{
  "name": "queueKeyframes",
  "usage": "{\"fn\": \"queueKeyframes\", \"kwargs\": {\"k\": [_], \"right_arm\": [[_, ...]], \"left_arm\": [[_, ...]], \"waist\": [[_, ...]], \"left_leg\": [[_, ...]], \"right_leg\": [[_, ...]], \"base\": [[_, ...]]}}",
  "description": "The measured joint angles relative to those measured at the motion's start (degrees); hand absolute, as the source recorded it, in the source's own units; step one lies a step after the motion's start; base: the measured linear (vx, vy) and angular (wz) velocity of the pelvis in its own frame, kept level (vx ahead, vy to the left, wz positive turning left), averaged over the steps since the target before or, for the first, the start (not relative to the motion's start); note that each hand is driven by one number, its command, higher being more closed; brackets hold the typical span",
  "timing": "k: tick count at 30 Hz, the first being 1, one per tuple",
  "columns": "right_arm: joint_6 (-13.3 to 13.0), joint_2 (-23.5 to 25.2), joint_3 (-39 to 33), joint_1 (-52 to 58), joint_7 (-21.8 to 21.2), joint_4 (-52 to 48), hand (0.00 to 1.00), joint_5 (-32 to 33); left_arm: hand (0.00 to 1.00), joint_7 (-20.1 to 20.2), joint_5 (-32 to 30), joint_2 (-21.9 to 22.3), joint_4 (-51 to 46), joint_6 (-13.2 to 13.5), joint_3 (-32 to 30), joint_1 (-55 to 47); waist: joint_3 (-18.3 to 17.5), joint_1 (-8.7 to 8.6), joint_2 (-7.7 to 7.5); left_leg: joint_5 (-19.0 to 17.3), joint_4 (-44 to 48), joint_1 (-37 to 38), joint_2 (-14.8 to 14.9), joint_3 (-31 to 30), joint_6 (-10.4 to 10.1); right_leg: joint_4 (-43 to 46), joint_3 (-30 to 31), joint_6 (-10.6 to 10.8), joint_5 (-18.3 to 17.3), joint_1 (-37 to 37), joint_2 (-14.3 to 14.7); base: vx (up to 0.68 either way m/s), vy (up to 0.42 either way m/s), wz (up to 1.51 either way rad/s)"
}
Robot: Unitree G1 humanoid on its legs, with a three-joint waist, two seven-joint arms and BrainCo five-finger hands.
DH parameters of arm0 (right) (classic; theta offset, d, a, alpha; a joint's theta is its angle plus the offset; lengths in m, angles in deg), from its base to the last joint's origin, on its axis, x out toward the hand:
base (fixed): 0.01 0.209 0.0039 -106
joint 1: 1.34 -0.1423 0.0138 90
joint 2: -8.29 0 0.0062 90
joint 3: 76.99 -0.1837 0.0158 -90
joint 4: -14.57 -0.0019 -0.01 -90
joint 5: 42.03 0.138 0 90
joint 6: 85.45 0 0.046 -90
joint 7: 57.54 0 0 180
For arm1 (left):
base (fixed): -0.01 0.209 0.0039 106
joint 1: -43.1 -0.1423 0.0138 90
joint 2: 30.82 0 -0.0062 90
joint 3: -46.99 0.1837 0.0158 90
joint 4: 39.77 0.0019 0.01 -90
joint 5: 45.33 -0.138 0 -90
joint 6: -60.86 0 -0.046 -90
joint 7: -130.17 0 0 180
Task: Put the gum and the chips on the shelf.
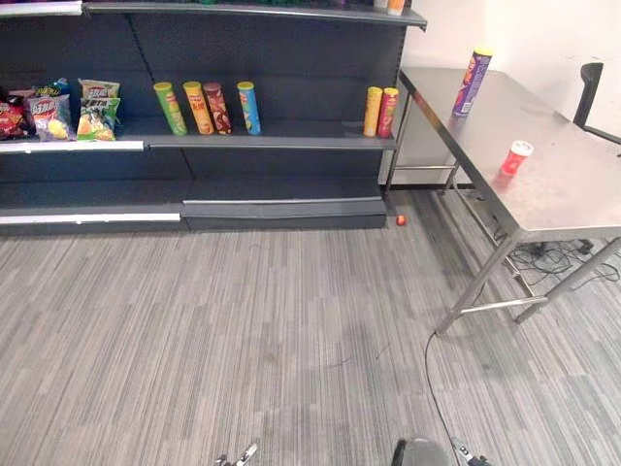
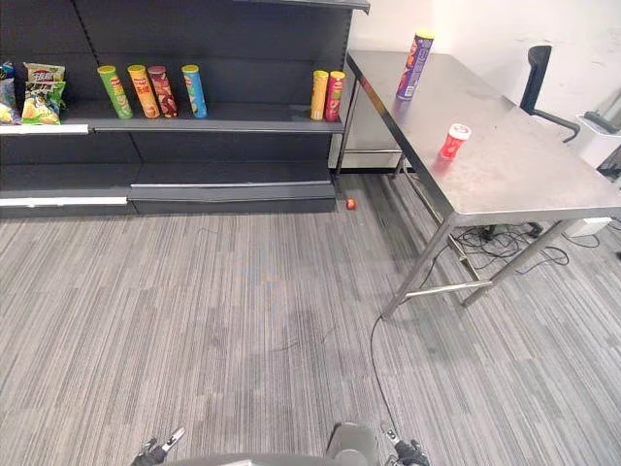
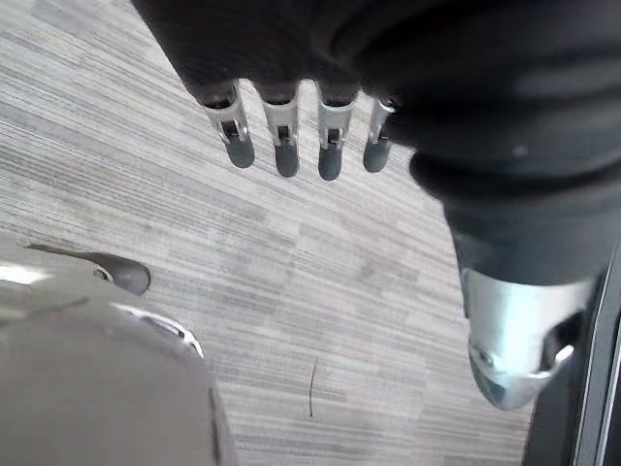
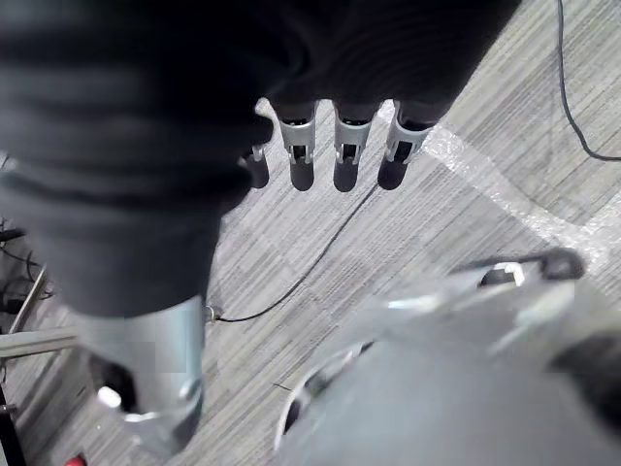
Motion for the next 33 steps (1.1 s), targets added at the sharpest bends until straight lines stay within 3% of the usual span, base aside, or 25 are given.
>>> {"fn": "queueKeyframes", "kwargs": {"k": [1, 3, 4, 6, 7, 8, 9, 10, 11, 12, 13, 15, 17, 20, 22, 24, 25, 26, 28, 31, 33], "right_arm": [[-0.12, 0.16, 0.02, 0.77, 0.03, -0.77, 0.0, 0.86], [-0.01, 0.66, -0.47, 1.7, 0.19, -0.73, 0.0, 1.85], [0.11, 0.64, -0.13, 2.56, 0.19, -0.83, 0.0, 2.94], [-0.02, 0.34, -0.04, 3.81, 0.05, -1.48, 0.0, 4.05], [-0.04, 0.14, -0.04, 3.99, 0.0, -1.77, 0.0, 4.17], [-0.08, -0.29, 0.0, 4.2, 0.0, -3.17, 0.0, 4.31], [-0.14, -0.4, 0.26, 3.97, 0.15, -4.49, 0.0, 3.82], [-0.2, -0.63, 0.82, 4.21, 0.23, -4.8, 0.0, 3.44], [-0.08, -0.85, 1.64, 4.59, 1.05, -5.12, 0.0, 2.98], [-0.04, -0.85, 1.83, 4.59, 1.12, -5.12, 0.0, 2.78], [0.16, -0.63, 2.49, 4.31, 1.11, -4.88, 0.0, 1.39], [0.26, -0.3, 2.54, 3.92, 1.07, -3.47, 0.0, 1.05], [0.34, -0.51, 2.47, 3.05, 1.07, -0.94, 0.0, 1.12], [0.43, -0.31, 2.5, 2.26, 0.9, 1.02, 0.0, 1.1], [0.4, -0.54, 2.82, 1.75, 0.65, 1.48, 0.0, 0.98], [0.29, -0.83, 3.69, 2.06, 0.66, 1.56, 0.0, 0.51], [0.28, -0.63, 4.64, 2.08, 0.76, 1.63, 0.0, 0.42], [0.31, 0.23, 4.48, 1.93, 0.88, 1.82, 0.0, 0.01], [0.28, 2.43, 3.96, 1.83, 0.86, 1.59, 0.0, -1.37], [0.23, 3.96, 0.72, 2.24, -0.02, 1.31, 0.0, -1.76], [0.21, 3.99, -0.39, 2.73, -0.36, 0.14, 0.0, -1.63]], "left_arm": [[0.0, 0.09, -0.56, 0.38, 0.03, -0.06, -0.03, 0.12], [0.0, 0.33, -2.31, 0.24, 0.3, -0.08, -0.27, 0.41], [0.0, 0.34, -2.55, 0.79, 0.73, -0.14, -1.0, 0.6], [0.0, 0.46, -3.5, 2.71, 0.88, -0.25, -4.3, 0.31], [0.0, 0.55, -3.54, 3.38, 0.72, -0.25, -5.22, 0.28], [0.0, 0.8, -3.61, 4.93, 0.19, -0.36, -7.45, 0.04], [0.0, 1.2, -3.43, 6.05, -0.94, -0.52, -10.16, -0.2], [0.0, 1.41, -3.31, 6.24, -1.34, -0.58, -11.23, -0.28], [0.0, 1.73, -3.02, 6.62, -2.56, -0.62, -12.43, -0.79], [0.0, 1.74, -3.0, 6.62, -2.7, -0.6, -12.52, -0.88], [0.0, 1.73, -2.76, 5.92, -3.04, -0.6, -12.43, -1.01], [0.0, 1.65, -1.41, 5.0, -2.96, -0.54, -11.22, -1.01], [0.0, 1.46, -0.9, 4.33, -3.03, -0.28, -10.45, -0.88], [0.0, 1.04, 1.19, 3.05, -2.88, 0.09, -8.12, -0.52], [0.0, 0.13, 1.27, 2.55, -2.41, 0.19, -6.63, -0.19], [0.0, -0.27, 1.28, 2.59, -2.4, 0.34, -6.24, -0.35], [0.0, -0.33, 1.82, 2.29, -1.67, 0.44, -6.33, -0.85], [0.0, -0.53, 2.45, 1.3, -0.65, 0.6, -6.3, -1.06], [0.0, -0.82, 2.95, 0.05, -0.32, 0.87, -7.33, -1.77], [0.0, -0.77, 2.96, 0.03, 0.21, 0.69, -8.72, -1.74], [0.0, -0.77, 2.92, 0.2, 0.93, 0.59, -9.25, -1.5]], "waist": [[0.08, -0.88, 0.75], [0.05, -1.18, 0.64], [-0.27, -1.24, 1.03], [-1.01, -1.52, 2.09], [-1.18, -1.55, 2.69], [-1.61, -1.33, 4.16], [-1.56, -1.21, 4.88], [-1.41, -1.03, 4.87], [-1.36, -0.77, 5.31], [-1.17, -0.76, 4.92], [-0.35, -0.49, 3.35], [-0.27, -0.48, 1.94], [-0.25, 0.18, 1.06], [-0.32, 0.82, -0.4], [-0.26, 0.78, -0.45], [-0.26, 0.83, -0.45], [-0.35, 1.02, -1.13], [-0.4, 1.87, -1.86], [-1.65, 2.57, -5.35], [-2.12, 2.21, -5.91], [-2.21, 1.93, -5.62]], "left_leg": [[-0.83, -0.86, 0.85, 1.03, -0.95, -0.84], [-2.4, -1.76, 2.73, 1.39, -2.34, -2.25], [-4.38, -1.6, 4.22, 2.08, -3.39, -2.85], [-4.63, 2.93, 4.78, 4.18, -5.48, -3.82], [-4.15, 6.66, 3.77, 5.24, -5.7, -4.62], [-2.55, 17.04, 0.26, 7.74, -6.63, -5.82], [2.04, 30.04, -4.81, 9.65, -8.62, -6.26], [4.66, 36.29, -7.31, 10.53, -9.74, -6.71], [5.57, 51.32, -12.81, 13.12, -9.95, -7.41], [5.55, 53.07, -13.5, 13.51, -9.54, -7.4], [5.2, 57.43, -16.31, 14.85, -6.73, -6.9], [3.92, 56.95, -19.02, 15.78, -3.71, -6.67], [2.11, 50.83, -21.83, 15.74, -1.49, -7.48], [1.79, 30.05, -24.99, 12.71, -0.65, -9.21], [6.24, 11.5, -26.24, 8.9, -5.92, -9.63], [9.01, 3.68, -26.15, 7.37, -12.38, -10.83], [14.71, 4.13, -25.77, 6.16, -14.92, -13.03], [15.85, 5.87, -25.26, 4.45, -15.17, -12.98], [11.3, 13.04, -26.43, 2.06, -15.17, -11.35], [6.1, 19.43, -24.75, 2.19, -10.94, -8.07], [3.82, 19.49, -21.93, 1.62, -6.76, -5.85]], "right_leg": [[-10.49, -0.7, 1.26, 2.11, -1.63, 1.79], [-23.95, 0.55, 0.95, 7.36, -3.19, 3.18], [-25.16, 1.5, 0.44, 8.62, -3.84, 3.5], [-20.99, 1.24, -1.35, 12.09, -2.97, 4.15], [-20.3, 0.71, -2.42, 11.39, -2.11, 4.49], [-20.06, -0.94, -3.67, 9.13, 0.23, 6.28], [-20.27, -1.45, -4.73, 6.96, 2.78, 8.32], [-20.66, -1.41, -5.12, 5.86, 4.29, 9.41], [-23.62, -0.51, -6.09, 3.91, 10.24, 12.59], [-24.32, -0.31, -6.1, 3.79, 11.32, 13.0], [-28.07, 1.39, -6.16, 3.33, 17.3, 14.14], [-31.93, 3.06, -5.56, 3.61, 22.38, 14.16], [-35.46, 4.63, -4.87, 4.03, 26.85, 13.17], [-39.74, 6.0, -2.48, 3.7, 31.52, 9.87], [-40.35, 7.49, 0.41, 1.72, 33.45, 7.44], [-39.4, 9.2, 1.78, -0.56, 33.76, 6.43], [-37.91, 11.06, 2.95, -2.48, 33.98, 5.22], [-37.02, 13.28, 2.92, -3.5, 33.89, 3.59], [-33.02, 19.06, 2.14, -2.59, 31.51, 1.78], [-23.18, 24.89, 2.19, 0.21, 27.51, 0.62], [-9.53, 27.99, -0.14, 4.32, 20.1, -0.28]], "base": [[0.46, -0.129, 0.43], [0.49, -0.196, 0.58], [0.57, -0.243, 0.65], [0.57, -0.249, 0.58], [0.65, -0.313, 0.38], [0.64, -0.351, 0.1], [0.65, -0.342, -0.01], [0.78, -0.318, -0.32], [0.63, -0.203, -0.33], [0.71, -0.207, -0.55], [0.44, -0.121, -0.34], [0.5, -0.118, -0.44], [0.44, -0.029, -0.46], [0.37, 0.12, -0.31], [0.33, 0.24, -0.22], [0.32, 0.345, -0.4], [0.41, 0.463, -0.75], [0.37, 0.382, -0.97], [0.37, 0.312, -1.02], [0.35, 0.328, -0.87], [0.28, 0.244, -0.83]]}}
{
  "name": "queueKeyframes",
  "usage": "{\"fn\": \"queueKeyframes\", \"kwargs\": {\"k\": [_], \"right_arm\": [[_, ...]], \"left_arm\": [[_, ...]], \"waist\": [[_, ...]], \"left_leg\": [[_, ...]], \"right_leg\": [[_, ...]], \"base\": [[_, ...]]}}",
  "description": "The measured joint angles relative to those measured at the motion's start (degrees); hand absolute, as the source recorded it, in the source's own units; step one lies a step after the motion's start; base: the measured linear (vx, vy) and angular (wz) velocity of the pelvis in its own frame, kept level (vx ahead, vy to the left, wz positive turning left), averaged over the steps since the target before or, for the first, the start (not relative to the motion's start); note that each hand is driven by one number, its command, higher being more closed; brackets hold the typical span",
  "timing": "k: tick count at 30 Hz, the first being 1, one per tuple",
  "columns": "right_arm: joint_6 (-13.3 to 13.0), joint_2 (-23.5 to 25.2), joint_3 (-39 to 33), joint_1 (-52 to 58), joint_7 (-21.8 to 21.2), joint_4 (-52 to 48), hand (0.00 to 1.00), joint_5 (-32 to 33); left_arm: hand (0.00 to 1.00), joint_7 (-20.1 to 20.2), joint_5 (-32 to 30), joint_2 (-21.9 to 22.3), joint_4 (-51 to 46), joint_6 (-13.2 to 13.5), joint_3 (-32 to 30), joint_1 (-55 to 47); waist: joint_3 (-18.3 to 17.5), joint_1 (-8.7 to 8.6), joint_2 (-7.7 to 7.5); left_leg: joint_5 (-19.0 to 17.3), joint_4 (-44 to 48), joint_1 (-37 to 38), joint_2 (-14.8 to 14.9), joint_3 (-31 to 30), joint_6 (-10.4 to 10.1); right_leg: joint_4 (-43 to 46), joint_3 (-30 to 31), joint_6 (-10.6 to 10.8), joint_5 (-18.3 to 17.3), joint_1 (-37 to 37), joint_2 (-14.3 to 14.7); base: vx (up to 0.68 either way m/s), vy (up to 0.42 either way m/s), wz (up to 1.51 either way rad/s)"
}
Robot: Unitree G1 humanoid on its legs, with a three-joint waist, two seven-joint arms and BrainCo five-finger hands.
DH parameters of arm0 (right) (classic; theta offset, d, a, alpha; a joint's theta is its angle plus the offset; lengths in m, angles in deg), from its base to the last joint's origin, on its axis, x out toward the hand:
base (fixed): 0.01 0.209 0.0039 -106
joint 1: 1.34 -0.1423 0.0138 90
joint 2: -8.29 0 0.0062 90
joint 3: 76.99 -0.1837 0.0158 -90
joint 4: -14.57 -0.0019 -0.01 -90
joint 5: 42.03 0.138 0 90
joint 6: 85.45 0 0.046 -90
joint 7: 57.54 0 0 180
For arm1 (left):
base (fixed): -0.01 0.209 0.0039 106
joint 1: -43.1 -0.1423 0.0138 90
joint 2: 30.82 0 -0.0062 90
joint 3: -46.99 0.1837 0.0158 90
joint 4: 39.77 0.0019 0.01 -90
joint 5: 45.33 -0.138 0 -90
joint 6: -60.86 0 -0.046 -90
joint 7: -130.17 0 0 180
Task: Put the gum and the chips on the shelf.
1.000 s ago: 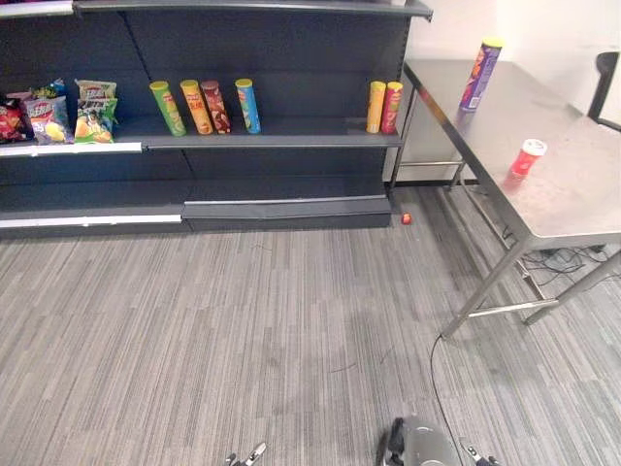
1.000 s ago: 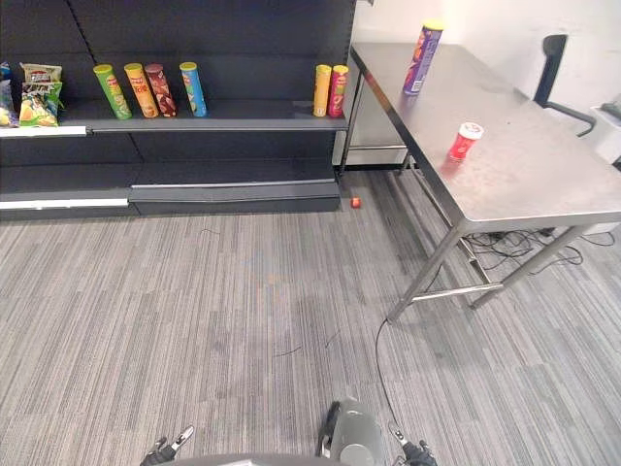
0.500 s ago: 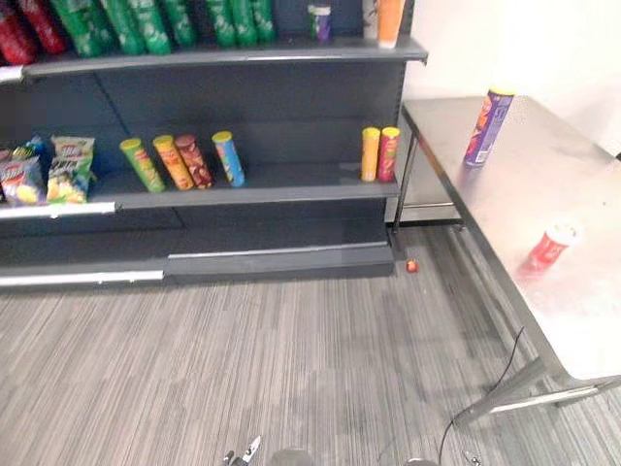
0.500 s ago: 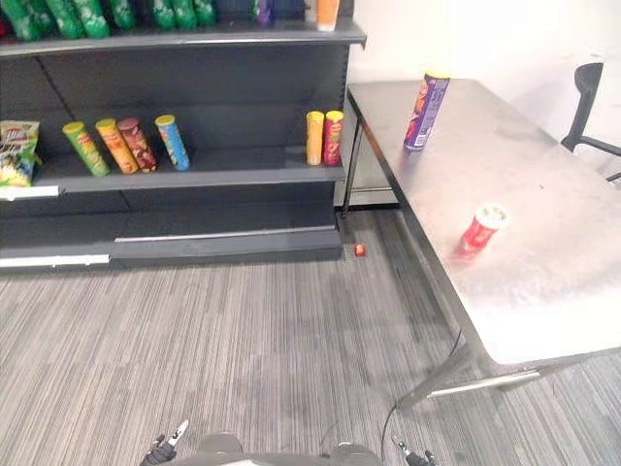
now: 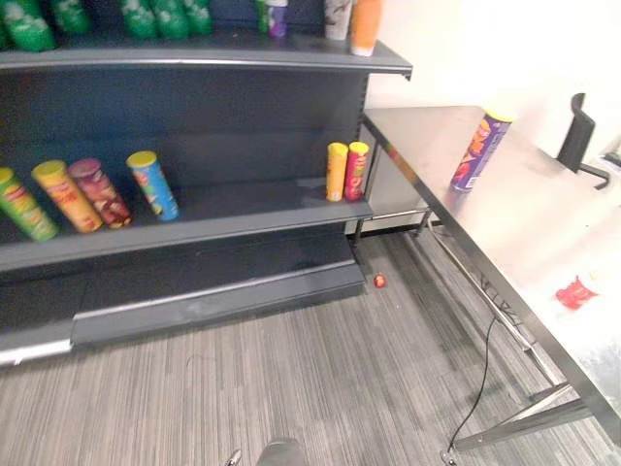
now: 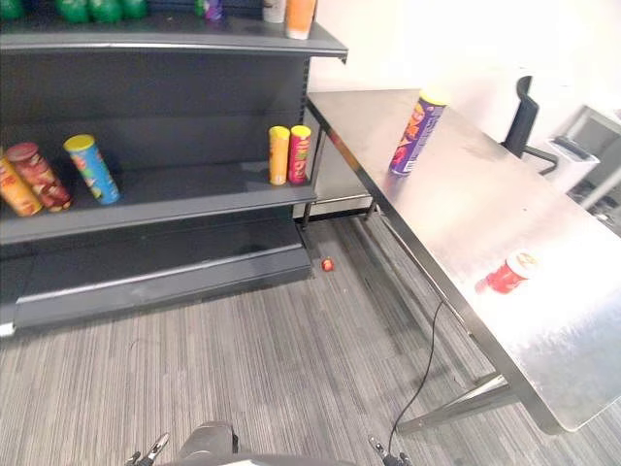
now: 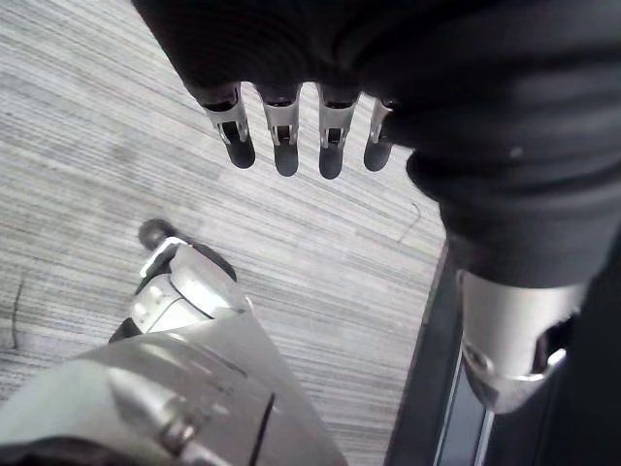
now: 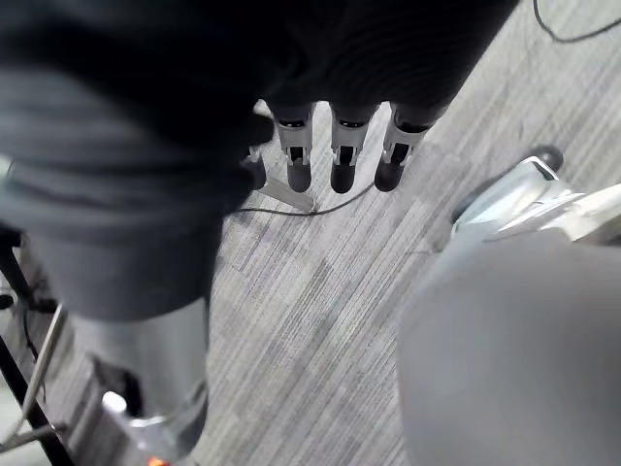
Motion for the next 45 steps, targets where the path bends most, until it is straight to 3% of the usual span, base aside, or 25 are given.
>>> {"fn": "queueKeyframes", "kwargs": {"k": [1, 3, 4, 6, 8, 10, 12, 13, 14, 16, 17, 19, 21, 23, 25, 26, 28, 29, 32, 36, 40, 41, 43, 44, 45], "right_arm": [[0.02, 0.02, -0.32, 0.13, 0.04, -0.47, 0.0, 0.14], [0.01, -0.08, -2.56, 0.98, 0.18, -0.88, 0.0, 2.57], [-0.08, 0.05, -2.98, 1.29, 0.26, -1.0, 0.0, 3.44], [-0.14, 0.05, -3.39, 1.27, 0.28, -1.04, 0.0, 3.42], [-0.18, -0.19, -2.76, 1.24, 0.62, -1.18, 0.0, 3.38], [-0.27, -0.78, -1.22, 1.0, 1.04, -1.33, 0.0, 3.33], [-0.18, -1.34, 0.11, 0.66, 1.39, -1.34, 0.0, 3.21], [-0.12, -1.62, 1.13, 1.04, 1.55, -1.29, 0.0, 2.56], [-0.13, -1.92, 1.24, 0.98, 1.55, -1.31, 0.0, 2.16], [-0.2, -2.98, 1.31, 0.95, 1.45, -3.53, 0.0, 1.79], [-0.22, -3.01, 1.29, 1.11, 1.46, -3.69, 0.0, 1.65], [-0.15, -3.12, 1.35, 1.44, 1.6, -3.94, 0.0, 1.17], [-0.13, -4.23, 3.28, 2.13, 1.83, -5.75, 0.0, 0.85], [-0.21, -4.63, 4.86, 0.94, 2.03, -4.38, 0.0, 0.93], [-0.25, -4.66, 5.71, 0.03, 2.1, -2.7, 0.0, 0.92], [-0.58, -5.11, 7.89, -1.65, 1.93, -0.8, 0.0, 0.44], [-0.87, -6.18, 7.95, -0.96, 1.79, -1.07, 0.0, 0.47], [-0.75, -6.25, 8.69, -0.68, 1.86, -0.9, 0.0, 0.46], [-1.03, -3.66, 9.1, -0.81, 1.47, -0.91, 0.0, 0.04], [-0.45, -3.59, 7.31, -0.16, 1.68, -0.79, 0.0, -0.16], [0.28, -3.37, 7.04, 1.05, 1.72, -0.77, 0.0, 0.09], [0.44, -3.38, 7.01, 1.16, 1.71, -0.7, 0.0, 0.02], [0.55, -3.31, 6.77, 1.18, 1.68, -0.26, 0.0, -0.03], [0.57, -3.04, 6.54, 1.14, 1.62, 0.35, 0.0, 0.0], [0.66, -3.01, 6.55, 1.25, 1.39, 1.26, 0.0, -0.01]], "left_arm": [[0.0, 0.0, -0.02, 0.0, 0.01, -0.01, 0.0, -0.03], [0.0, -0.01, -0.03, 0.35, 0.02, -0.06, 0.1, -0.18], [0.0, 0.01, 0.0, 0.52, -0.04, -0.05, 0.14, -0.03], [0.0, -0.03, 0.04, 0.56, -0.03, -0.08, 0.09, 0.71], [0.0, -0.12, 0.05, 0.82, -0.02, -0.06, 0.11, 1.05], [0.0, -0.09, 0.05, 1.16, -0.02, -0.11, 0.12, 1.67], [0.0, -0.1, 0.0, 1.65, -0.04, -0.27, 0.09, 2.13], [0.0, -0.2, -0.01, 1.73, 0.03, -0.26, 0.01, 2.16], [0.0, -0.21, -0.11, 2.01, 0.19, -0.44, 0.14, 2.13], [0.0, 0.01, -0.37, 3.91, 0.05, -0.57, 0.11, 3.0], [0.0, 0.05, -0.35, 4.14, -0.21, -0.45, 0.04, 2.98], [0.0, 0.48, -0.34, 4.54, -1.7, -0.23, -0.01, 2.52], [0.0, 0.76, 0.06, 5.95, -2.33, 0.2, -2.24, 2.25], [0.0, 0.56, 0.61, 5.58, -2.34, 0.31, -2.49, 1.92], [0.0, 0.58, 0.63, 4.83, -2.31, 0.35, -2.15, 1.87], [0.0, 0.34, 2.26, 4.41, -2.06, 0.66, -1.97, 1.52], [0.0, 0.07, 2.29, 4.81, -0.94, 0.72, -0.75, 1.66], [0.0, 0.06, 2.32, 3.97, -0.4, 0.75, 0.01, 2.03], [0.0, 0.0, 2.27, 0.7, 0.32, 0.55, 1.19, 2.45], [0.0, 0.09, 1.67, -0.67, 1.3, 0.42, 5.26, 1.68], [0.0, 0.3, 1.03, -1.52, 1.57, 0.38, 7.46, 1.73], [0.0, 0.37, -0.33, -1.69, 1.54, 0.24, 7.48, 1.67], [0.0, 0.56, -0.52, -2.08, 1.55, 0.15, 7.49, 1.63], [0.0, 0.59, -0.55, -2.43, 1.54, 0.12, 7.49, 1.65], [0.0, 0.63, -0.61, -2.7, 1.55, 0.04, 7.52, 1.63]], "waist": [[0.02, -0.19, 0.1], [-0.06, -2.07, 1.3], [0.03, -2.91, 1.84], [0.09, -3.04, 2.13], [0.14, -2.9, 2.27], [0.15, -3.06, 2.77], [0.13, -2.93, 3.51], [0.24, -2.68, 3.38], [0.31, -2.71, 3.64], [1.4, -2.97, 6.36], [1.36, -2.91, 6.51], [1.4, -2.6, 6.5], [1.43, -2.01, 7.58], [1.68, 0.11, 6.85], [1.6, 0.26, 5.86], [1.78, 0.27, 4.54], [1.76, 0.19, 6.65], [1.57, 0.21, 6.47], [0.8, 0.28, 2.19], [0.31, -1.26, 2.34], [-0.33, -1.88, 1.9], [-0.29, -2.56, 1.98], [-0.24, -2.6, 1.88], [-0.38, -2.46, 1.23], [-0.8, -2.02, 0.73]], "left_leg": [[-0.38, -0.27, 0.91, -0.31, 0.88, 0.63], [-1.39, -1.67, 4.82, -0.73, 3.45, 2.67], [-1.74, -3.25, 7.12, -0.68, 4.56, 3.27], [-1.79, -6.74, 10.69, -0.32, 6.36, 3.46], [-1.67, -10.05, 14.28, 0.41, 8.52, 3.51], [-1.69, -12.99, 17.19, 2.12, 11.47, 3.27], [-1.78, -14.54, 18.47, 3.42, 14.09, 1.65], [-1.91, -15.77, 19.98, 2.72, 15.19, 0.88], [-1.98, -16.11, 20.14, 2.74, 15.14, 0.76], [-1.88, -14.88, 20.94, 4.28, 14.48, 0.56], [-1.85, -13.03, 20.5, 4.63, 14.68, 0.51], [-2.26, -1.25, 16.58, 7.03, 14.12, -0.27], [-3.41, 19.37, 8.15, 10.5, 8.78, -3.28], [-4.17, 26.11, 4.32, 10.58, 4.63, -3.24], [-4.49, 22.42, 2.76, 10.34, 1.4, -3.09], [-2.8, -3.67, 3.27, 7.8, -10.2, -5.36], [8.97, -10.2, 3.9, 7.95, -11.45, -7.15], [6.08, -10.18, 5.08, 7.03, -11.76, -7.22], [7.05, -14.81, 7.0, 3.55, -7.13, -5.4], [6.69, -16.59, 9.32, 0.75, -0.45, -3.2], [7.16, -19.35, 8.79, -0.72, 2.08, -2.09], [7.04, -19.1, 8.52, -0.54, 1.64, -2.01], [6.95, -19.14, 8.84, 0.25, 1.29, -2.18], [6.91, -19.27, 9.21, 0.63, 1.04, -2.4], [7.14, -20.28, 9.85, 1.21, 0.33, -2.89]], "right_leg": [[4.32, 0.39, -0.71, 2.46, -2.24, -0.35], [13.07, -1.12, -1.18, 12.3, -6.41, -2.23], [16.65, -3.64, -1.25, 13.07, -7.8, -3.49], [20.07, -9.96, -2.05, 11.32, -10.53, -4.49], [19.24, -16.87, -0.82, 4.88, -11.23, -3.98], [10.61, -26.86, -0.07, -1.15, -11.11, -1.14], [-0.51, -36.85, 0.65, -1.21, -10.79, 1.0], [-8.12, -44.41, -4.4, -0.08, -8.33, 1.78], [-10.39, -45.57, -5.69, -0.91, -7.09, 2.9], [-17.45, -43.62, -6.4, -1.02, -4.98, 7.56], [-18.46, -42.57, -6.42, -1.0, -4.65, 8.38], [-22.21, -39.86, -5.9, -1.1, -2.4, 10.94], [-24.23, -36.11, -6.03, -1.1, -0.47, 14.49], [-24.91, -29.94, -6.61, -0.63, 1.6, 16.13], [-26.08, -26.58, -6.28, -0.43, 3.55, 16.04], [-27.6, -18.04, -1.56, 0.7, 6.26, 11.51], [-28.49, -17.41, 1.05, 0.39, 8.02, 10.99], [-29.06, -17.28, 2.25, 0.33, 9.09, 9.94], [-29.69, -14.45, 5.13, 1.84, 6.92, 4.7], [-30.56, -9.34, 7.52, 3.33, 4.59, 1.26], [-28.75, -8.8, 6.16, 2.17, -0.54, -0.54], [-28.05, -12.12, 2.36, 1.36, -0.66, -0.71], [-26.94, -17.45, -1.29, 2.03, -0.35, -1.11], [-26.77, -20.04, -0.78, 3.79, 0.11, -1.35], [-27.6, -23.14, 1.32, 5.11, 0.95, -1.1]], "base": [[0.19, 0.196, -0.43], [0.21, 0.223, -0.36], [0.19, 0.198, -0.35], [0.22, 0.143, -0.55], [0.19, 0.022, -0.67], [0.2, -0.094, -0.62], [0.29, -0.136, -0.72], [0.28, -0.095, -0.88], [0.29, -0.126, -0.87], [0.23, -0.133, -0.76], [0.19, -0.122, -0.74], [0.15, -0.123, -0.64], [0.22, -0.081, -1.06], [0.25, 0.0, -1.59], [0.4, 0.233, -1.62], [0.6, 0.561, -1.91], [0.37, 0.577, -0.8], [0.13, 0.461, 0.04], [0.05, 0.316, -0.4], [-0.03, 0.175, -0.87], [-0.07, 0.105, -0.5], [-0.01, 0.06, -0.12], [0.03, 0.007, 0.08], [0.04, -0.051, 0.11], [0.07, -0.108, 0.08]]}}
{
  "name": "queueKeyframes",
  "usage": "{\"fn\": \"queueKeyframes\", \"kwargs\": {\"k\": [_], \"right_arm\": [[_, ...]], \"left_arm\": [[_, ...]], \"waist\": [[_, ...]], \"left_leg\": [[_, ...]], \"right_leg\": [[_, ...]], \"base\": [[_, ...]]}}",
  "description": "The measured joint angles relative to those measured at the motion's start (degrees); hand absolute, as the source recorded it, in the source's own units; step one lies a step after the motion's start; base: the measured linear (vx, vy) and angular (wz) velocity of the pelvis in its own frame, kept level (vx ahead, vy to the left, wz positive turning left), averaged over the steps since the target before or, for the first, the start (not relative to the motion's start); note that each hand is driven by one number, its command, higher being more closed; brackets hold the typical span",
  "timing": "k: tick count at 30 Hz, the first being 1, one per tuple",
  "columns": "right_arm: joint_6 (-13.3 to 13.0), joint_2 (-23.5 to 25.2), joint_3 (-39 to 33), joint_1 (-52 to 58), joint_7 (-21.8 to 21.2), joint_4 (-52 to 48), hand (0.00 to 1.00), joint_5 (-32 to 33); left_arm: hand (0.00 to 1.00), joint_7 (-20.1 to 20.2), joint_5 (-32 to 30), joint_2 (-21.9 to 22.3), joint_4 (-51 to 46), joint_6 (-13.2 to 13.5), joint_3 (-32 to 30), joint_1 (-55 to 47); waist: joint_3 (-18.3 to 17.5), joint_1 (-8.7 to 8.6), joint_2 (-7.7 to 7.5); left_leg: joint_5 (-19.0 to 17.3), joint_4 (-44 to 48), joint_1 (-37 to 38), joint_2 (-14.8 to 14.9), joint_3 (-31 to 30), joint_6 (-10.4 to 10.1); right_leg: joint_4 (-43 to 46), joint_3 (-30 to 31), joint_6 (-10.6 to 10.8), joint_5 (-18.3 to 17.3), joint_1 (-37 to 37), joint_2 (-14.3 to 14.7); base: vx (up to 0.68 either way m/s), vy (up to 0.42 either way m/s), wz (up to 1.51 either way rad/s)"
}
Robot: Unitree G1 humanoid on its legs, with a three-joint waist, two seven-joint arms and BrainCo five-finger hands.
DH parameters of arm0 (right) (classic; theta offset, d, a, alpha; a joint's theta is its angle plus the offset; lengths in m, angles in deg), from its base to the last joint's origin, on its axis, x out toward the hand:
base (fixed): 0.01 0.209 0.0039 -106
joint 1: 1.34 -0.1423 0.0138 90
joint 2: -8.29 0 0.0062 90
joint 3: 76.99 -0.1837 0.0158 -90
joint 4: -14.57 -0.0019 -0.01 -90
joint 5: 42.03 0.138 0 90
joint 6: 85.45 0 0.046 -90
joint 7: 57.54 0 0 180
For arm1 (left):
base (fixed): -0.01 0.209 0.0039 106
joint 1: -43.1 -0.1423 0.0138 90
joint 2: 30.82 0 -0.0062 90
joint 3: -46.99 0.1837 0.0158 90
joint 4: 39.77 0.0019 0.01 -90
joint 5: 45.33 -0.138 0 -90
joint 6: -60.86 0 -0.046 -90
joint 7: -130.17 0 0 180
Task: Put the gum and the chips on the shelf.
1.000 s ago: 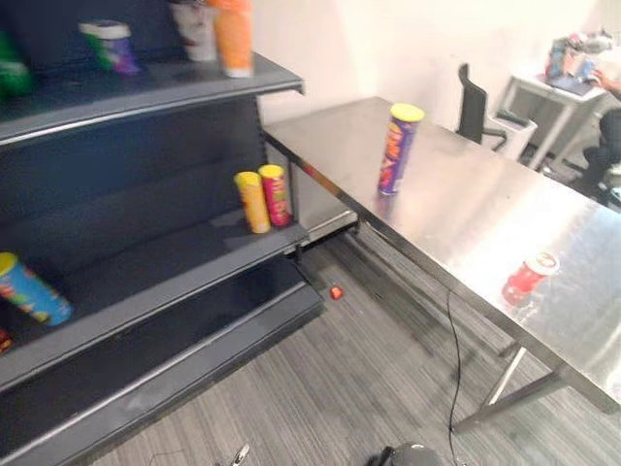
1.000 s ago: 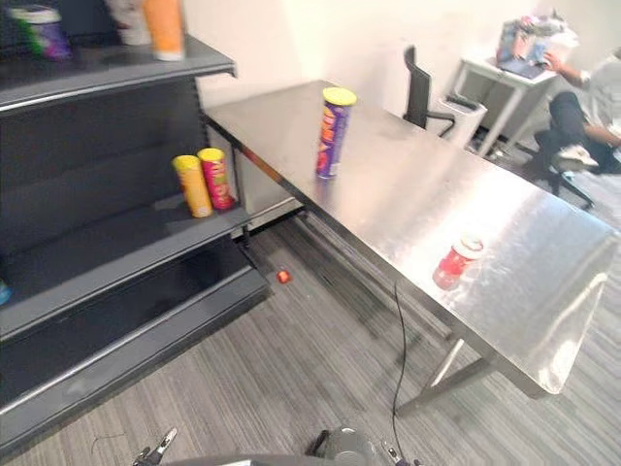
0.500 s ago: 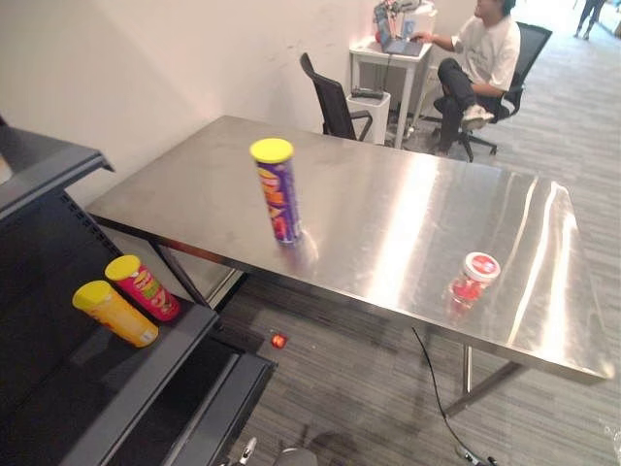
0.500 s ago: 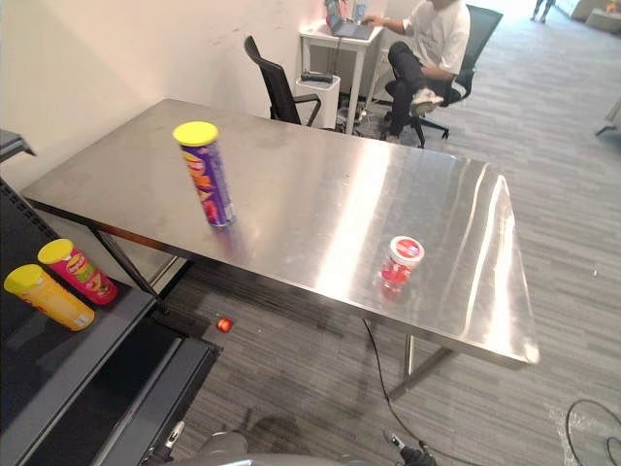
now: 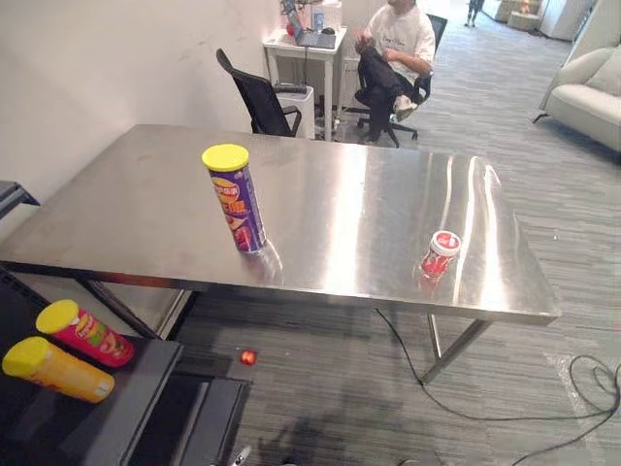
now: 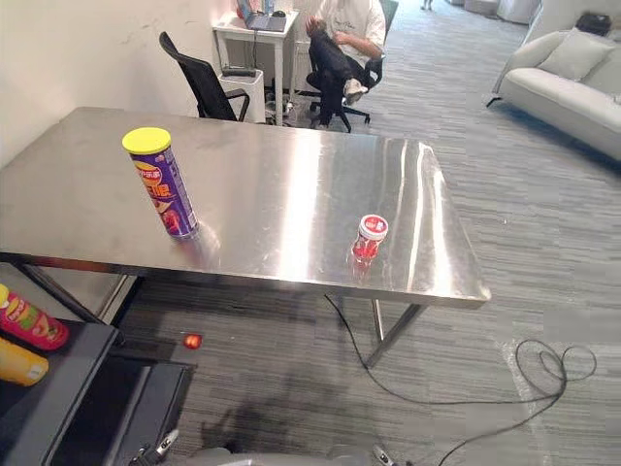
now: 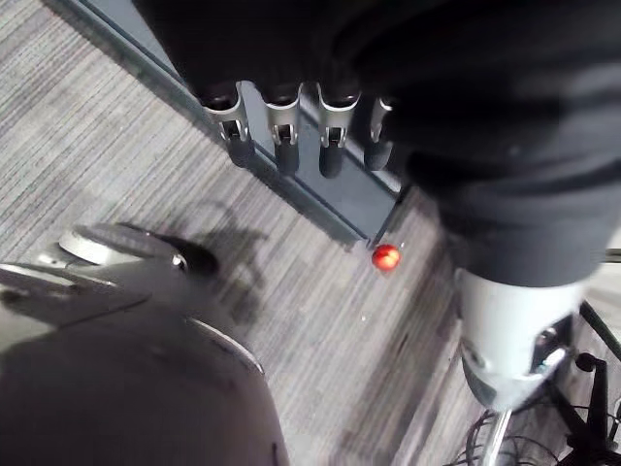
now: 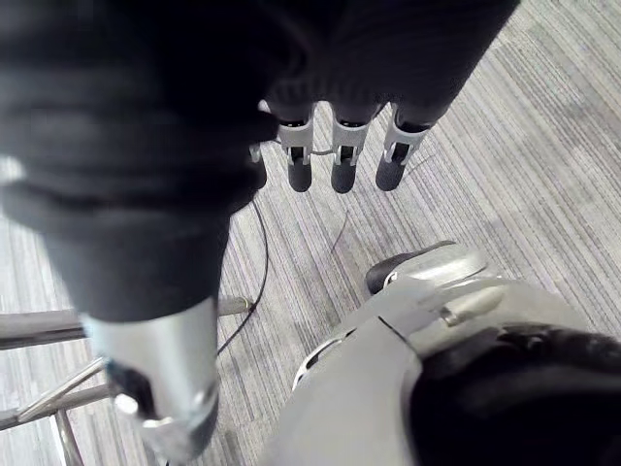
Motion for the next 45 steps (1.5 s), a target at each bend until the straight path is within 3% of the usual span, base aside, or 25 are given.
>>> {"fn": "queueKeyframes", "kwargs": {"k": [3, 4, 7, 8, 18, 22, 26, 29, 32, 35, 40, 45], "right_arm": [[0.7, -0.07, -0.11, 0.01, -1.67, 0.4, 0.0, 0.1], [0.74, -0.11, -0.26, -0.09, -2.02, 0.41, 0.0, 0.1], [0.85, -0.72, -1.95, 0.02, -3.17, 0.75, 0.0, 0.52], [0.68, -1.31, -1.74, 1.04, -3.72, 2.47, 0.0, 2.33], [0.59, -1.46, -1.51, 1.03, -3.74, 2.45, 0.0, 3.34], [0.63, -2.05, -1.96, 0.97, -3.8, 2.44, 0.0, 5.55], [0.75, -2.31, -10.19, 0.98, -4.15, 2.45, 0.0, 8.02], [0.86, -4.5, -23.9, 0.93, -4.16, 2.47, 0.0, 10.23], [0.87, -9.93, -36.73, -0.41, -3.39, 2.47, 0.0, 15.04], [0.72, -15.83, -43.26, -3.33, -2.32, 1.72, 0.0, 18.82], [-0.97, -22.19, -43.41, -7.39, 0.09, -6.64, 0.0, 20.81], [-3.93, -24.66, -36.44, -9.23, 4.2, -26.54, 0.0, 20.08]], "left_arm": [[0.0, 0.54, -3.74, -0.34, 0.06, -0.38, 0.63, 0.09], [0.0, 0.58, -4.11, -0.34, 0.11, -0.48, 0.87, 0.1], [0.0, 1.42, -4.54, 0.21, 2.06, -1.26, 1.7, -0.31], [0.0, 1.84, -6.24, -0.32, 3.5, -1.21, 5.58, -0.32], [0.0, 1.78, -6.54, -0.44, 3.4, -1.23, 6.18, -0.07], [0.0, 1.78, -9.94, -0.66, 3.34, -1.71, 6.7, 0.74], [0.0, 2.1, -12.33, -0.64, 3.41, -2.5, 6.1, 1.23], [0.0, 2.76, -12.98, -0.65, 3.28, -2.49, 2.65, 1.23], [0.0, 3.1, -12.95, -0.32, 2.8, -2.45, -0.73, 1.22], [0.0, 3.79, -12.95, -0.29, 1.66, -2.44, -2.36, 0.8], [0.0, 3.74, -12.94, 0.26, 1.55, -2.4, -2.44, 0.32], [0.0, 3.64, -12.94, 0.98, 1.07, -2.33, -0.51, -0.44]], "waist": [[-0.8, 1.01, 0.07], [-0.93, 1.0, 0.05], [-0.35, 0.73, 1.35], [0.49, 0.95, 3.25], [0.48, 0.91, 3.25], [0.31, 0.93, 2.98], [0.26, 0.88, 2.92], [-0.18, 0.78, 2.31], [-0.88, 0.38, 2.0], [-1.25, -0.49, 1.41], [-2.6, -0.96, 1.49], [-3.25, -1.18, 2.34]], "left_leg": [[1.46, -2.85, 0.41, 1.28, -0.74, -1.18], [1.84, -3.28, 0.66, 1.48, -0.75, -1.35], [2.59, -5.39, 4.59, 2.12, -0.24, -1.05], [2.95, -9.05, 9.02, 2.14, 1.84, -1.18], [2.92, -9.31, 8.75, 2.15, 1.83, -1.2], [2.86, -9.41, 6.84, 2.22, 2.86, -1.22], [1.54, -8.11, 6.69, 2.23, 4.19, -1.06], [-0.17, -5.88, 5.99, 2.14, 4.2, -0.54], [-1.21, -4.49, 5.03, 1.93, 4.04, -0.38], [-1.38, -4.35, 4.71, 1.38, 3.96, -0.09], [-2.3, -3.05, 2.94, 0.46, 2.73, -0.39], [-2.09, -2.41, 1.85, 0.41, 1.08, -0.06]], "right_leg": [[-6.15, -1.64, 3.66, 2.6, 2.01, 2.05], [-6.71, -1.62, 3.63, 3.02, 2.25, 2.34], [-9.77, -1.51, 3.52, 3.75, 6.15, 3.47], [-12.44, -0.48, 4.6, 4.33, 9.03, 3.72], [-12.49, -0.2, 4.6, 4.33, 8.49, 3.77], [-12.23, 1.44, 4.64, 4.41, 5.59, 3.92], [-12.24, 3.09, 4.65, 4.42, 4.97, 3.98], [-12.14, 4.05, 4.64, 4.43, 4.73, 3.8], [-11.14, 4.24, 4.64, 4.42, 3.7, 3.42], [-10.29, 4.4, 4.61, 4.41, 2.89, 2.82], [-9.74, 4.25, 4.2, 4.15, 1.51, 2.04], [-9.12, 3.48, 3.5, 3.7, 1.04, 2.07]], "base": [[0.11, -0.13, 0.0], [0.13, -0.089, -0.11], [0.12, -0.037, -0.11], [0.05, -0.003, -0.04], [0.0, 0.0, -0.01], [0.0, 0.004, -0.14], [0.05, 0.009, -0.21], [0.07, 0.023, -0.16], [0.02, 0.025, -0.07], [-0.01, 0.033, -0.04], [-0.04, 0.026, 0.04], [0.0, -0.003, 0.1]]}}
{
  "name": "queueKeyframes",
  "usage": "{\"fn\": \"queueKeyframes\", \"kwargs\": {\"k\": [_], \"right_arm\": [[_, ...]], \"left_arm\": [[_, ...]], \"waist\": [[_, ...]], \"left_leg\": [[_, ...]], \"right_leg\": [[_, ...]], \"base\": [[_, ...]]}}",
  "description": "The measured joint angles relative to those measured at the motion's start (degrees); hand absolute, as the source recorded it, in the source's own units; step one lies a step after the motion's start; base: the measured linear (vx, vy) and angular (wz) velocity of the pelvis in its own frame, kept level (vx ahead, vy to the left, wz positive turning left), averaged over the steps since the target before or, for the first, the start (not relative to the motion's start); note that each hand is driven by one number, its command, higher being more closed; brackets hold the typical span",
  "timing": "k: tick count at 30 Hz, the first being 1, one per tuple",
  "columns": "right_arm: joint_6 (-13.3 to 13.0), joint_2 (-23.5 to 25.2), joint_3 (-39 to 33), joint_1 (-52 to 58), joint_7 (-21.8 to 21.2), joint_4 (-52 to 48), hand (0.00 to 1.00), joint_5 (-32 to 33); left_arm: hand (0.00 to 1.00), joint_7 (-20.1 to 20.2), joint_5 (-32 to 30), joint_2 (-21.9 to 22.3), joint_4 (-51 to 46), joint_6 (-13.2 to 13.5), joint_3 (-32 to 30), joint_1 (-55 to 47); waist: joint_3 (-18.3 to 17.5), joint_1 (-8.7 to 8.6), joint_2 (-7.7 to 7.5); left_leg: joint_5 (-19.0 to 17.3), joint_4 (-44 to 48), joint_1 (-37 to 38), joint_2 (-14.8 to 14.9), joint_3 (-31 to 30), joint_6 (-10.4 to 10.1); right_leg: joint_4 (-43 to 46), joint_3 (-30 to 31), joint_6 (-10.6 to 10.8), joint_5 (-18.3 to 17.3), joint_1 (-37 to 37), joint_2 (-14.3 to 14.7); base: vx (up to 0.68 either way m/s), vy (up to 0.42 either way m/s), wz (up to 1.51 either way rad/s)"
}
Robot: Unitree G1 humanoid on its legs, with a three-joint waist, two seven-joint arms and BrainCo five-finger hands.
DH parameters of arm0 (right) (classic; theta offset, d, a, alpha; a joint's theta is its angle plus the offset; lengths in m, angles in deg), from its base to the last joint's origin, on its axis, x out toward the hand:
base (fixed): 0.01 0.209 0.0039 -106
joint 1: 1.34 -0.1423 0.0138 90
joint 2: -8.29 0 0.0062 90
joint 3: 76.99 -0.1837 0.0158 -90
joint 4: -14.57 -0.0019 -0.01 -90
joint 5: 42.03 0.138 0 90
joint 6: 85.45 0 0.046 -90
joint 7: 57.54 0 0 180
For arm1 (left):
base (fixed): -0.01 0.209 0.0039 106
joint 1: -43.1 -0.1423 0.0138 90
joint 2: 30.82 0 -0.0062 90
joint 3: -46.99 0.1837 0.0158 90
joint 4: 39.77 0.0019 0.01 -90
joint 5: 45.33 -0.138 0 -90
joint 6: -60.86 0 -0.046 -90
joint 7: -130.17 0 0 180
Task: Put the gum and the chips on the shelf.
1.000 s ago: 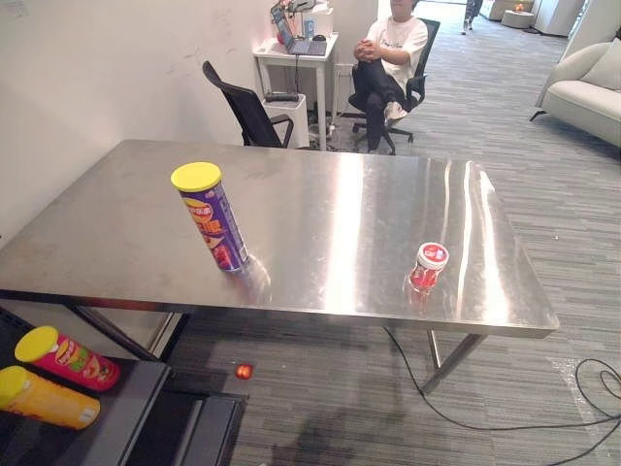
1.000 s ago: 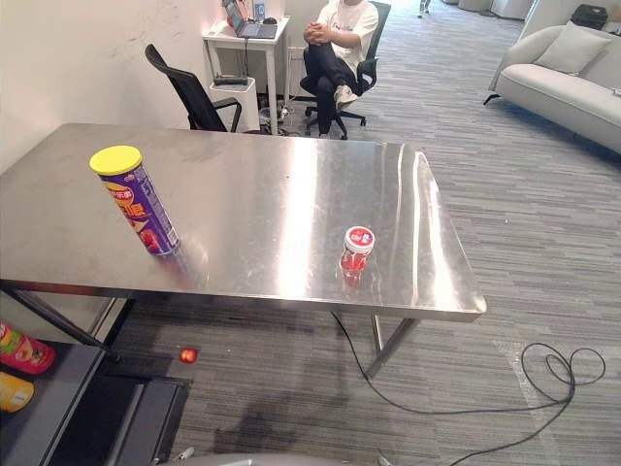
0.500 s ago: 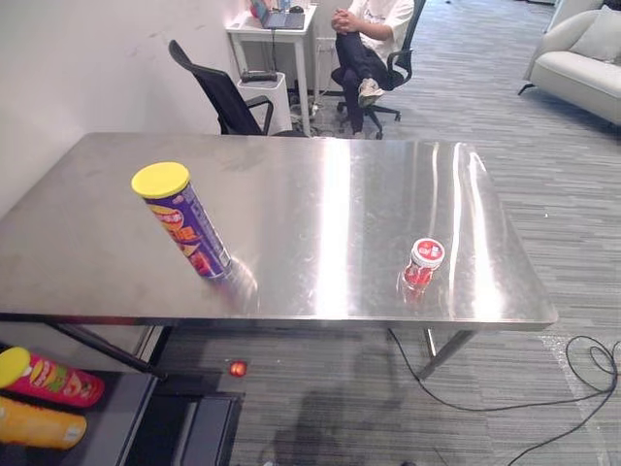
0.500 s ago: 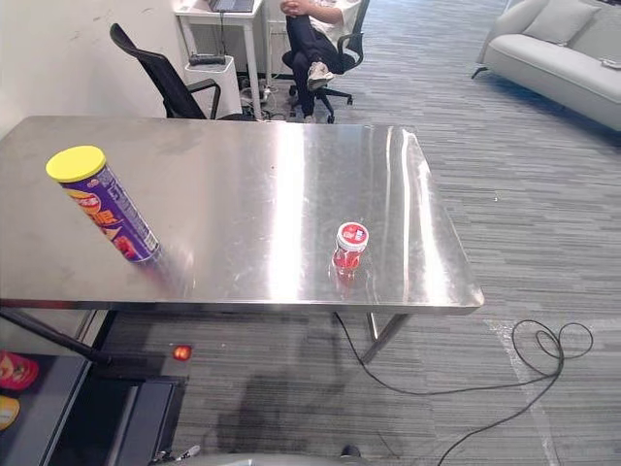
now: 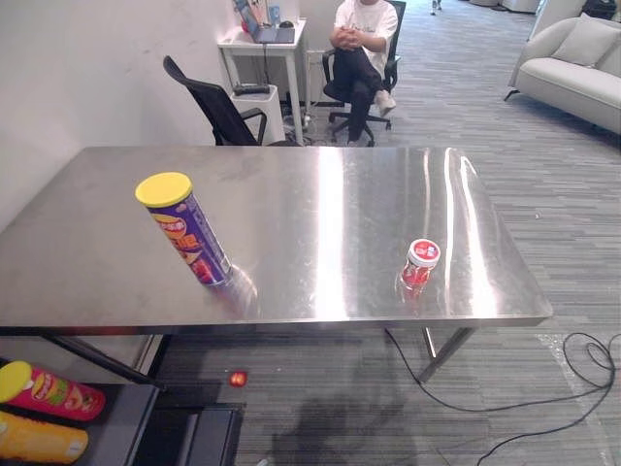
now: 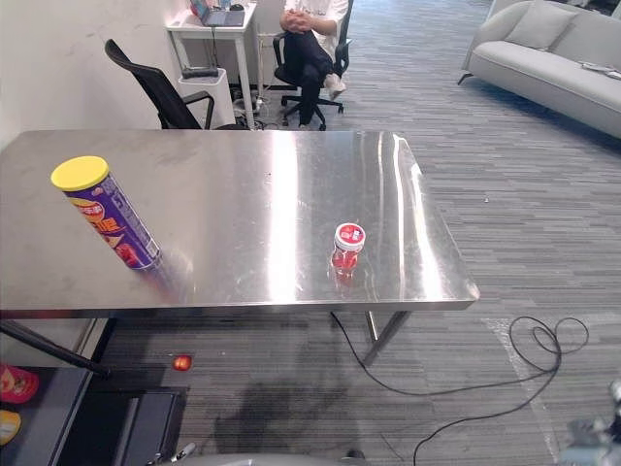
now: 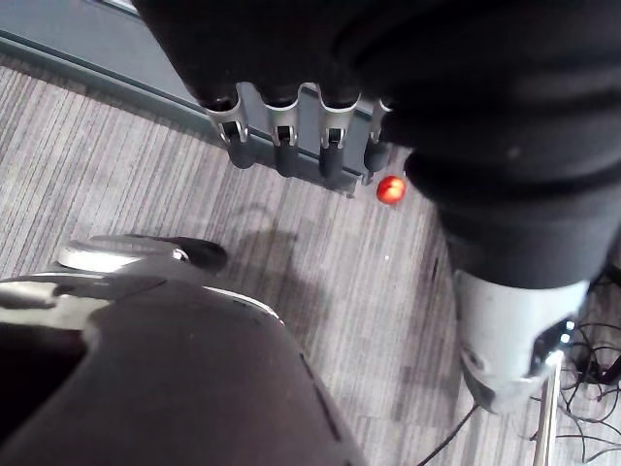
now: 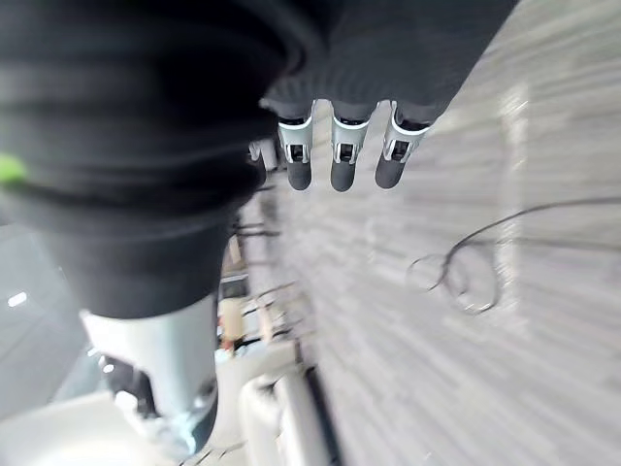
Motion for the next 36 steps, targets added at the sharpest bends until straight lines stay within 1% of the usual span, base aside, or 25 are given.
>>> {"fn": "queueKeyframes", "kwargs": {"k": [3, 6, 8, 9, 11, 13, 14, 16, 20, 22, 24, 25, 26, 28, 31, 33, 36], "right_arm": [[-2.62, 0.02, 4.28, -1.42, 3.35, -13.34, 0.0, -5.95], [-3.35, 0.39, 7.96, -2.39, 4.73, -18.54, 0.0, -9.31], [-3.3, 1.26, 11.03, -2.36, 4.67, -21.77, 0.0, -13.07], [-3.23, 1.45, 11.96, -2.32, 4.57, -22.43, 0.0, -13.84], [-2.69, 1.84, 14.67, -2.28, 3.55, -24.45, 0.0, -16.81], [-1.87, 1.82, 18.11, -2.16, 1.5, -28.59, 0.0, -19.85], [-1.81, 1.8, 18.93, -2.11, 0.81, -29.42, 0.0, -20.21], [-1.66, 1.78, 23.87, -2.01, -2.88, -34.37, 0.0, -22.36], [-1.66, 1.58, 27.77, -1.43, -6.49, -37.2, 0.0, -22.38], [-1.62, 0.47, 30.52, -0.9, -8.67, -39.23, 0.0, -22.43], [-1.59, -3.11, 33.66, -1.28, -10.4, -41.41, 0.0, -22.46], [-1.67, -6.41, 35.54, -2.81, -11.38, -41.78, 0.0, -22.36], [-1.67, -8.6, 36.73, -4.31, -11.7, -41.73, 0.0, -22.31], [-1.88, -10.85, 38.58, -6.89, -12.46, -41.75, 0.0, -22.15], [-1.98, -10.98, 41.32, -9.25, -14.13, -41.79, 0.0, -21.11], [-1.96, -10.98, 42.81, -9.4, -14.97, -41.79, 0.0, -20.98], [-1.95, -10.98, 44.55, -9.75, -15.38, -41.76, 0.0, -20.09]], "left_arm": [[0.0, -0.03, 0.08, -0.19, -0.54, 0.0, 0.93, -0.23], [0.0, -0.16, 0.22, -0.41, -1.72, 0.0, 1.6, -0.83], [0.0, -0.19, 0.18, -0.69, -1.96, 0.0, 2.56, -0.87], [0.0, -0.19, 0.18, -0.73, -2.01, 0.0, 2.7, -0.87], [0.0, -0.19, 0.2, -0.72, -2.2, 0.0, 2.78, -0.92], [0.0, 0.05, 0.37, -0.94, -2.35, 0.01, 3.45, -1.07], [0.0, 0.11, 0.52, -0.97, -2.36, 0.01, 3.52, -1.12], [0.0, 0.33, 0.65, -1.14, -2.73, 0.03, 4.02, -1.25], [0.0, 0.8, 0.75, -1.37, -2.9, 0.04, 4.37, -1.31], [0.0, 1.03, 0.76, -1.43, -2.94, 0.04, 4.37, -1.38], [0.0, 1.33, 0.77, -1.48, -2.94, 0.05, 4.37, -1.52], [0.0, 1.63, 0.92, -1.56, -3.13, 0.05, 4.37, -1.67], [0.0, 1.95, 1.9, -1.62, -3.35, 0.06, 4.42, -1.8], [0.0, 2.25, 2.95, -1.72, -4.0, 0.29, 4.4, -2.23], [0.0, 2.68, 3.02, -2.1, -4.39, 1.25, 4.41, -2.41], [0.0, 2.72, 4.56, -2.22, -4.37, 1.27, 4.42, -2.49], [0.0, 2.76, 4.67, -2.27, -4.36, 1.28, 4.51, -2.51]], "waist": [[-0.18, 0.05, -0.08], [-0.3, 0.18, -0.3], [-0.27, 0.19, -0.42], [-0.24, 0.19, -0.46], [-0.23, 0.33, -0.48], [-0.2, 0.22, -0.52], [-0.2, 0.23, -0.53], [-0.16, 0.4, -0.64], [-0.05, 0.45, -0.89], [0.02, 0.47, -1.0], [0.04, 0.46, -1.04], [0.05, 0.33, -1.04], [0.08, 0.35, -1.09], [0.41, 0.55, -1.65], [0.61, 0.76, -1.98], [0.78, 0.87, -2.28], [1.36, 0.79, -2.35]], "left_leg": [[0.02, 0.71, -0.88, 0.01, -1.6, 0.02], [0.04, 0.89, -1.04, 0.0, -2.31, 0.05], [0.04, 1.0, -1.11, -0.05, -2.95, 0.05], [0.04, 1.06, -1.1, -0.06, -3.12, 0.05], [0.04, 1.22, -1.21, -0.07, -3.4, 0.05], [0.06, 1.67, -2.07, -0.24, -4.41, 0.09], [0.08, 1.69, -2.11, -0.24, -4.61, 0.12], [0.21, 1.8, -2.41, -0.33, -5.38, 0.27], [0.34, 2.0, -3.0, -0.47, -6.31, 0.38], [0.35, 2.0, -3.11, -0.5, -6.44, 0.39], [0.4, 2.01, -3.45, -0.67, -6.61, 0.47], [0.45, 2.18, -3.87, -0.85, -6.94, 0.55], [0.5, 2.26, -3.99, -1.0, -7.51, 0.62], [0.51, 2.42, -4.13, -0.99, -8.04, 0.63], [0.69, 2.79, -5.04, -1.16, -9.16, 0.65], [0.7, 2.76, -5.05, -1.18, -9.23, 0.65], [0.73, 2.7, -5.06, -1.36, -9.21, 0.7]], "right_leg": [[0.01, -1.11, 0.0, 0.01, 0.09, 0.1], [0.05, -1.66, 0.01, 0.02, 0.35, 0.11], [0.05, -2.17, 0.01, 0.03, 0.65, 0.1], [0.04, -2.35, 0.01, 0.03, 0.82, 0.08], [0.04, -2.62, 0.01, 0.03, 0.95, 0.07], [-0.06, -3.36, 0.02, 0.04, 0.85, 0.01], [-0.06, -3.55, 0.03, 0.04, 0.9, 0.02], [-0.06, -4.25, 0.04, 0.05, 1.06, -0.01], [-0.06, -5.05, 0.06, 0.06, 1.07, -0.06], [-0.07, -5.18, 0.07, 0.06, 1.08, -0.08], [-0.11, -5.37, 0.16, 0.12, 0.95, -0.22], [-0.18, -5.61, 0.3, 0.2, 0.85, -0.31], [-0.21, -5.83, 0.31, 0.21, 0.88, -0.35], [-0.2, -6.16, 0.31, 0.21, 0.98, -0.29], [-0.18, -7.21, 0.48, 0.37, 0.91, -0.33], [-0.13, -7.28, 0.51, 0.41, 0.95, -0.35], [-0.13, -7.28, 0.58, 0.47, 0.92, -0.53]], "base": [[0.01, -0.006, 0.15], [0.01, 0.003, 0.12], [0.01, 0.005, 0.11], [0.01, 0.007, 0.11], [0.0, 0.007, 0.09], [-0.01, 0.005, 0.15], [-0.01, 0.001, 0.17], [-0.01, 0.005, 0.14], [0.0, 0.005, 0.12], [0.01, 0.004, 0.02], [0.01, 0.011, 0.06], [0.01, 0.011, 0.12], [0.0, 0.009, 0.14], [0.0, 0.001, 0.13], [0.0, 0.001, 0.18], [0.0, 0.003, 0.03], [0.0, 0.0, 0.0]]}}
